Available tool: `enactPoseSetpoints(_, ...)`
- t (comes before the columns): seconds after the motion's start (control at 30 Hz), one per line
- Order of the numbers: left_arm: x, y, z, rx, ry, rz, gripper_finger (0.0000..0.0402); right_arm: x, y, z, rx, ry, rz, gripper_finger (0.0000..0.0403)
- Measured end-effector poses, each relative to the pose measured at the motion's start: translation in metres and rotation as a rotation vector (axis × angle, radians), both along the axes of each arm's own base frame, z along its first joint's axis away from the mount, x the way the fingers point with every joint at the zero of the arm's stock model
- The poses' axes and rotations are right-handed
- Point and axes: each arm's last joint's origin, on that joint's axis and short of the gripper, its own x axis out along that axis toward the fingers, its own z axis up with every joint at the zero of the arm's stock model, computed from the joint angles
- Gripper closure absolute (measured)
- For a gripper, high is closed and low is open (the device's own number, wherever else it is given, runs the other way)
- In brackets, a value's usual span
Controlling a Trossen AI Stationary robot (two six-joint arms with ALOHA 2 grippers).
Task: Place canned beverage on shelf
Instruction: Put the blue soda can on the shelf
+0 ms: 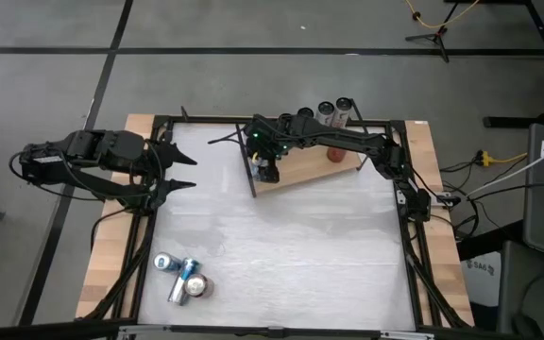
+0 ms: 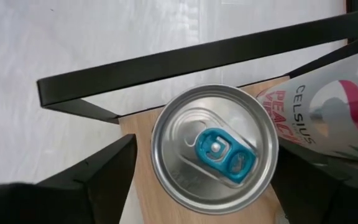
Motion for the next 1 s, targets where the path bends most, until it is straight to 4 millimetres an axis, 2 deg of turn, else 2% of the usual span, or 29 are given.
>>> enactPoseSetpoints(0.73,-0.0001,0.0,0.0,0.0,0.0,-0.001,0.0134,0.0,0.0,0.0011,0.221,-0.016,-0.383,0.0074)
enactPoseSetpoints(0.9,0.0,0.0,0.0,0.0,0.0,-0.001,0.0134,0.0,0.0,0.0011,0.238,-0.017,-0.414,0.0076)
enactPoseSetpoints(1.0,0.0,0.0,0.0,0.0,0.0,-0.001,0.0134,0.0,0.0,0.0012,0.239,-0.017,-0.414,0.0091)
